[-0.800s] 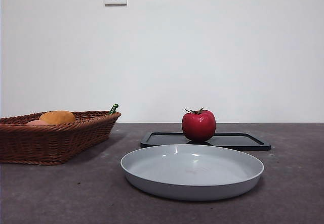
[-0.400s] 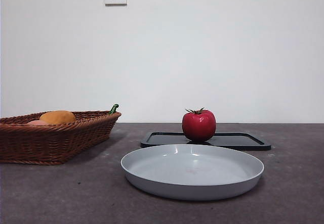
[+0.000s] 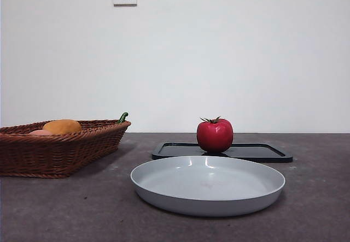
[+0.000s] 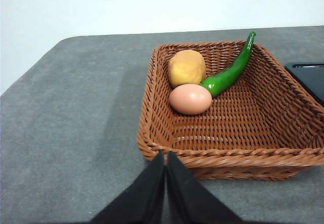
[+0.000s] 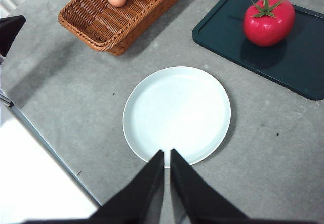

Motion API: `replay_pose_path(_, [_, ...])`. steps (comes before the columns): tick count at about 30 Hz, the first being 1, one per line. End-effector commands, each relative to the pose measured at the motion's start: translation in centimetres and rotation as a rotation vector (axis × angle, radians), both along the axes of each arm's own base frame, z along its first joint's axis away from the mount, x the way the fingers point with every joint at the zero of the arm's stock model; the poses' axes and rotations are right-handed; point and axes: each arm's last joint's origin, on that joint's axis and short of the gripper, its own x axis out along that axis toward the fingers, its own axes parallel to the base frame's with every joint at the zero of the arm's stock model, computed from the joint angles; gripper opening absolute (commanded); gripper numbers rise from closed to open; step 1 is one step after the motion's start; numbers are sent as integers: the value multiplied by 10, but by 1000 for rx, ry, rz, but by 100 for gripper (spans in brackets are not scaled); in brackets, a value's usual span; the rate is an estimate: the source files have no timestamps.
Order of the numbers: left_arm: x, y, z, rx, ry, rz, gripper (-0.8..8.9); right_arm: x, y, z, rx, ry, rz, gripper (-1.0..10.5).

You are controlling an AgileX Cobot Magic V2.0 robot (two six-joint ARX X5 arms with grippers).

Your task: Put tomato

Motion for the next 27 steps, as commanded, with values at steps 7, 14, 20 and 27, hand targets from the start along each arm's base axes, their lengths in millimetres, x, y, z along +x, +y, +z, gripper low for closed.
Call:
replay_pose_path(7, [1,0,-8,0,27,5,8,1,1,3,9,-7,4,8])
replay_pose_path(14, [1,0,-8,0,27,5,8,-3,-11,12,-30,-192,-78,8])
replay_pose_path(20, [1,0,-8,0,27,5,8,-13,-30,5,40,-451,-253,8])
replay_pose_path(27, [1,0,-8,0,27,5,8,-17,-42,-51,38,-636,-397,8])
